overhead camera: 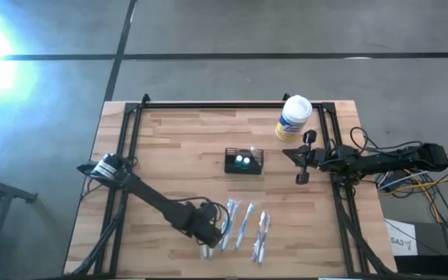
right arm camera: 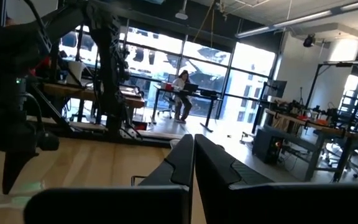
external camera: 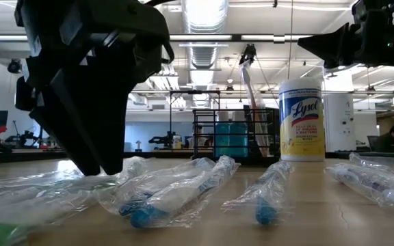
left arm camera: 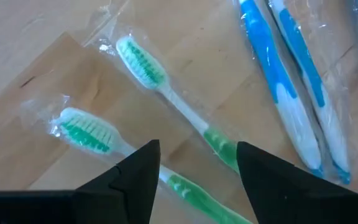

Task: Pick & Place toothbrushing station
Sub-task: Put the right green toothbrush into the wire organizer

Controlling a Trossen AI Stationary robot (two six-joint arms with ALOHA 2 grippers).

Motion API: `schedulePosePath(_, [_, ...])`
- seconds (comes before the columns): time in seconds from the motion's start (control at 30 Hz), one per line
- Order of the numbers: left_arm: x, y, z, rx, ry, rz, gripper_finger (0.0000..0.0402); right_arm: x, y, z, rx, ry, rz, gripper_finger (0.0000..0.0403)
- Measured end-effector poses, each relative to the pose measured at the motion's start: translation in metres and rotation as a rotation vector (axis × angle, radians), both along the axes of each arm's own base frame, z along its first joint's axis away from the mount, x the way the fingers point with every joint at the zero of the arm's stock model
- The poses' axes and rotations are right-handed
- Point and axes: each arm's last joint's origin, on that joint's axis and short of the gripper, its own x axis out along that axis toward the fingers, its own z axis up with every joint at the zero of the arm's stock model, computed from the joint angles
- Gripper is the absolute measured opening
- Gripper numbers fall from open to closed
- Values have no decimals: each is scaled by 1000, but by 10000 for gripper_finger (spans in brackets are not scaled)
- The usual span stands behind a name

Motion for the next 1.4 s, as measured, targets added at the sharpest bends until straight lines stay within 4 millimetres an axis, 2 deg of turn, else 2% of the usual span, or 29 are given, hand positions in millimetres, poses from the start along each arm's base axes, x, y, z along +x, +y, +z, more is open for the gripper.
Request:
schedulePosePath(0.3, [6, 7, 8, -7, -23, -1, 217, 0, 0, -1, 0, 13, 0, 8])
schedulePosePath(0.53, [11, 20, -8, 19, 25, -15, 217, 0, 0, -2, 13, 18, 2, 8])
schedulePosePath(0.77, [10, 25, -12, 42, 33, -38, 209, 1, 0, -6, 23, 57, 4, 8])
schedulePosePath(0.9, [10, 28, -13, 71, 36, -60, 162, 1, 0, -7, 32, 66, 5, 8])
schedulePosePath(1.13, [16, 37, -13, 145, 6, -99, 22, 1, 0, -7, 49, 65, 8, 8])
schedulePosePath(1.3, [18, 39, -3, 172, -43, -132, 10, 1, 0, -7, 46, 66, 6, 8])
schedulePosePath(1.4, [17, 41, 13, 211, -100, -147, 5, 1, 0, -7, 46, 66, 6, 8])
